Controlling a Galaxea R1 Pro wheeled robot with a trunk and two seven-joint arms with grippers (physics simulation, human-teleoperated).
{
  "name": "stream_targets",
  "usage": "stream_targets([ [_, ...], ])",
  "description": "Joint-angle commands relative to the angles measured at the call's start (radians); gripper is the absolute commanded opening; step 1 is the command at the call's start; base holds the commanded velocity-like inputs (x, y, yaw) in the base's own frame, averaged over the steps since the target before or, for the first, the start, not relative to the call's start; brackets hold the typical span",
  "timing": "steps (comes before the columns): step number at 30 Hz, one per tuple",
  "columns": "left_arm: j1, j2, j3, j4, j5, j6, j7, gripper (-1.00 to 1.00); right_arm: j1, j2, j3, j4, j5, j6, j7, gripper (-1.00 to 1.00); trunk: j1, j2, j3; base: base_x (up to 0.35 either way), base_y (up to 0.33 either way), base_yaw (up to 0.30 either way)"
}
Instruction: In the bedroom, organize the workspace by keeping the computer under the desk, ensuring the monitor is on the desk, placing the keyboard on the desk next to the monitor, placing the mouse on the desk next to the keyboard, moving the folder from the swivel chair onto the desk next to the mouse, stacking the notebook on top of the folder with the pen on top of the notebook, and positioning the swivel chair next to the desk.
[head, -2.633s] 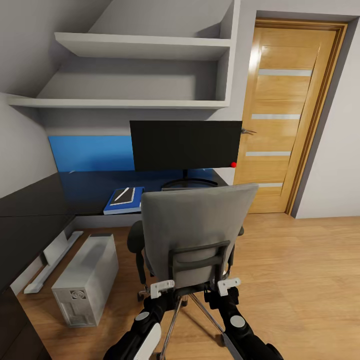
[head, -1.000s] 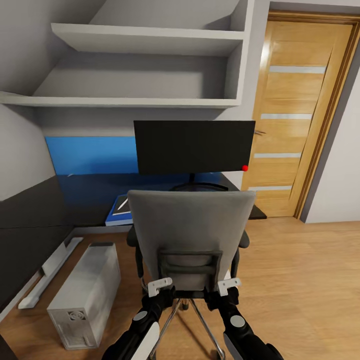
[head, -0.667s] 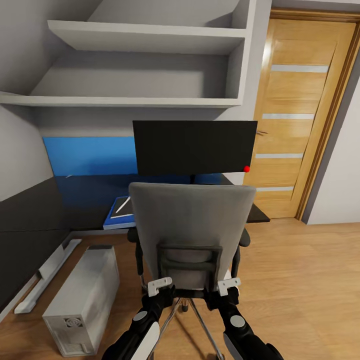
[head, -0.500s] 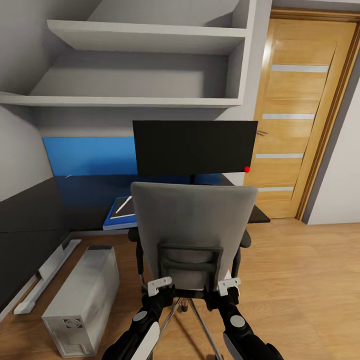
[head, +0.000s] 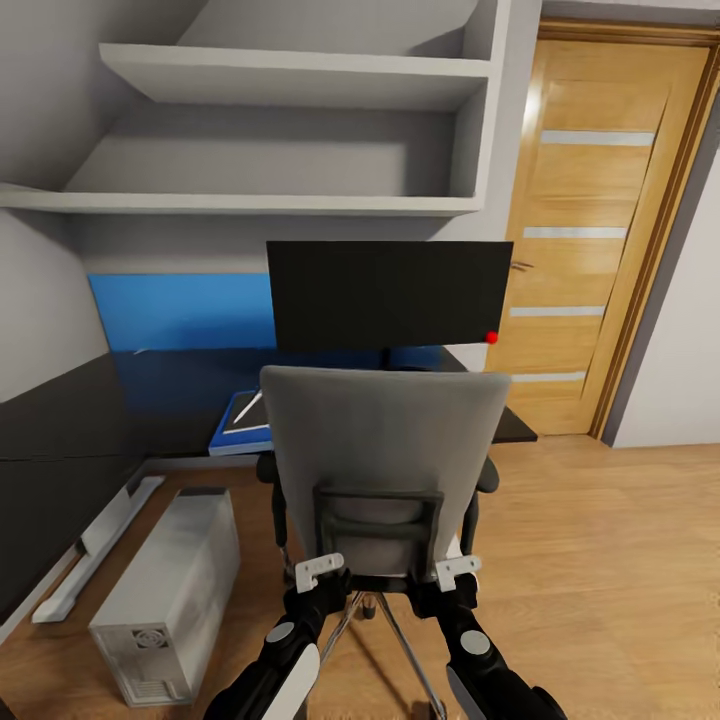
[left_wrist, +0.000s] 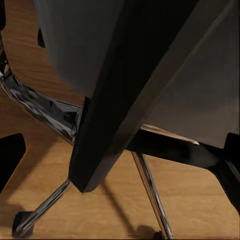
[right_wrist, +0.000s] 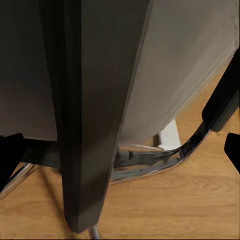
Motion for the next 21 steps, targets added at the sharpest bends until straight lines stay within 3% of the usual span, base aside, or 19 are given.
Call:
stream_targets([
  [1, -0.001, 0.001, -0.003, -0.002, 0.006, 0.004, 0.007, 1.00, -0.001, -0.001, 0.006, -0.002, -0.006, 0.005, -0.009, 1.00, -0.001, -0.001, -0.001, -0.276, -0.006, 0.000],
  [21, 0.001, 0.003, -0.002, -0.015, 0.008, 0.008, 0.004, 1.00, -0.001, -0.002, 0.007, -0.005, -0.009, 0.019, -0.008, 1.00, -0.001, -0.001, -0.001, -0.330, -0.045, 0.000],
])
